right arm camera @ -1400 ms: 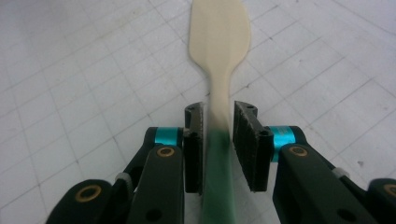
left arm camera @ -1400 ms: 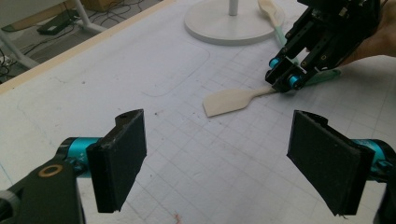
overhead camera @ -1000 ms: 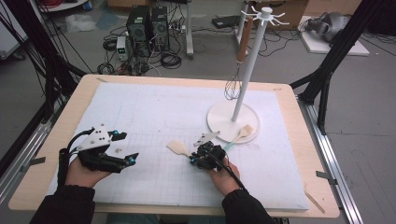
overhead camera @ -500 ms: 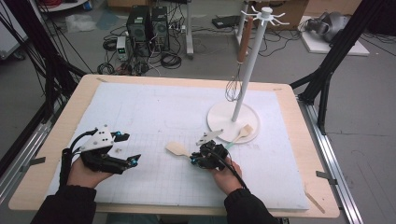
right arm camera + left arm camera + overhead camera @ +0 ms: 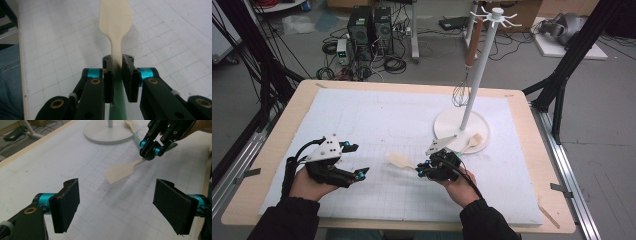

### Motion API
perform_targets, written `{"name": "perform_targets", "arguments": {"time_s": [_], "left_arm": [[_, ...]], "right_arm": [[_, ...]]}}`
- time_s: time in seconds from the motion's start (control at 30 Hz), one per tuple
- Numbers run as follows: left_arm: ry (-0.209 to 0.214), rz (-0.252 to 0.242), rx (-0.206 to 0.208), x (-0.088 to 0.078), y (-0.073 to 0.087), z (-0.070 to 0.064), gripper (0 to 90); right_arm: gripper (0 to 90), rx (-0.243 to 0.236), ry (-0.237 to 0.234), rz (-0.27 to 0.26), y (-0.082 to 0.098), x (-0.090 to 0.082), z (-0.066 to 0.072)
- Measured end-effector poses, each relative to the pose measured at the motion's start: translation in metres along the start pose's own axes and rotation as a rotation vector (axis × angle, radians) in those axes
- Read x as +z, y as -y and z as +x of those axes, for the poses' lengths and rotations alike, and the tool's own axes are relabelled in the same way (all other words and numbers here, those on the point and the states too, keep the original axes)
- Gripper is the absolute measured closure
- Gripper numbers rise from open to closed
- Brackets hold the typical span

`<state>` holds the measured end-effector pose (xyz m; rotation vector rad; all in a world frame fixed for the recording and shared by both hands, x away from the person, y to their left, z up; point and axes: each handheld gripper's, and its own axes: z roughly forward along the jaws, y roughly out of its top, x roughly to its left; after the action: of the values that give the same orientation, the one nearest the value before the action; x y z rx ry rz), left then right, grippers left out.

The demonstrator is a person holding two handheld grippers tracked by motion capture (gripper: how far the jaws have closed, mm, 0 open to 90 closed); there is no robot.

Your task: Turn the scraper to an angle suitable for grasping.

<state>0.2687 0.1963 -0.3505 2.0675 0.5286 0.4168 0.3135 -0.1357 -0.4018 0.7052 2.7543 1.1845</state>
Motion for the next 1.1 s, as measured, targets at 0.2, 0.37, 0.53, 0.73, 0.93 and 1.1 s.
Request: {"name": "perform_targets", "arguments": {"time_s": [0.2, 0.37, 0.53, 0.73, 0.93, 1.1], "left_arm": [[0.033, 0.017, 0.022, 0.004, -0.008, -0.003, 22.1], [0.06, 0.022, 0.036, 0.007, -0.013, -0.006, 22.5], [0.084, 0.026, 0.061, 0.011, -0.02, -0.009, 23.5], [0.116, 0.041, 0.084, 0.016, -0.025, -0.013, 23.6], [0.152, 0.063, 0.103, 0.023, -0.026, -0.017, 23.8], [0.184, 0.077, 0.115, 0.029, -0.027, -0.02, 23.8]], "right_arm": [[80.7, -0.045, -0.039, 0.002, -0.009, -0.013, 0.003], [80.7, -0.077, -0.062, -0.006, -0.017, -0.022, 0.006], [80.7, -0.112, -0.101, 0.002, -0.024, -0.029, 0.011], [80.7, -0.155, -0.127, 0.009, -0.031, -0.032, 0.019], [80.7, -0.18, -0.156, 0.002, -0.035, -0.035, 0.023], [80.7, -0.194, -0.179, 0.009, -0.036, -0.036, 0.026]]}}
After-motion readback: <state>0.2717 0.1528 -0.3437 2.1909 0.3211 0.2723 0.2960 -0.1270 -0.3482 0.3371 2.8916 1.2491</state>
